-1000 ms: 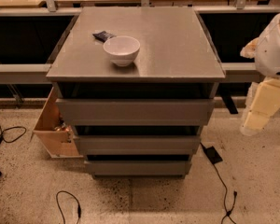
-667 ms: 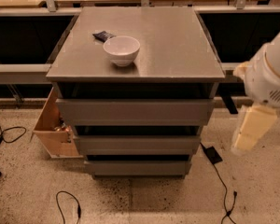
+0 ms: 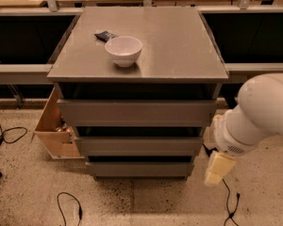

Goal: Open middle drawer

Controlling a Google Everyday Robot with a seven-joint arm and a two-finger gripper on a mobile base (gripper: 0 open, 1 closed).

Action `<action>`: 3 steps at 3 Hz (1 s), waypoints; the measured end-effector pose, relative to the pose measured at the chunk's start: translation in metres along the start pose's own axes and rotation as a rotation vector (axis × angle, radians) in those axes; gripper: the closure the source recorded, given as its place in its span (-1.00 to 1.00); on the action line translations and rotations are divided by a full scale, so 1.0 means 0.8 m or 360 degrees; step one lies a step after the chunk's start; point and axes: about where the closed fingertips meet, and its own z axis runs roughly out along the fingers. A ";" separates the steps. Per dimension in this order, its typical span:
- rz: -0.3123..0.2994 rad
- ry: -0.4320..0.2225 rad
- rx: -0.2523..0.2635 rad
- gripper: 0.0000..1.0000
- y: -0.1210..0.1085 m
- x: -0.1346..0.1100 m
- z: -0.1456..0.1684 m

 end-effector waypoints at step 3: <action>-0.0039 0.0042 0.0011 -1.00 -0.020 -0.007 0.105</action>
Offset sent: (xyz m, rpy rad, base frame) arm 0.0281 0.0037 -0.0579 -0.0012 0.0019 -0.0014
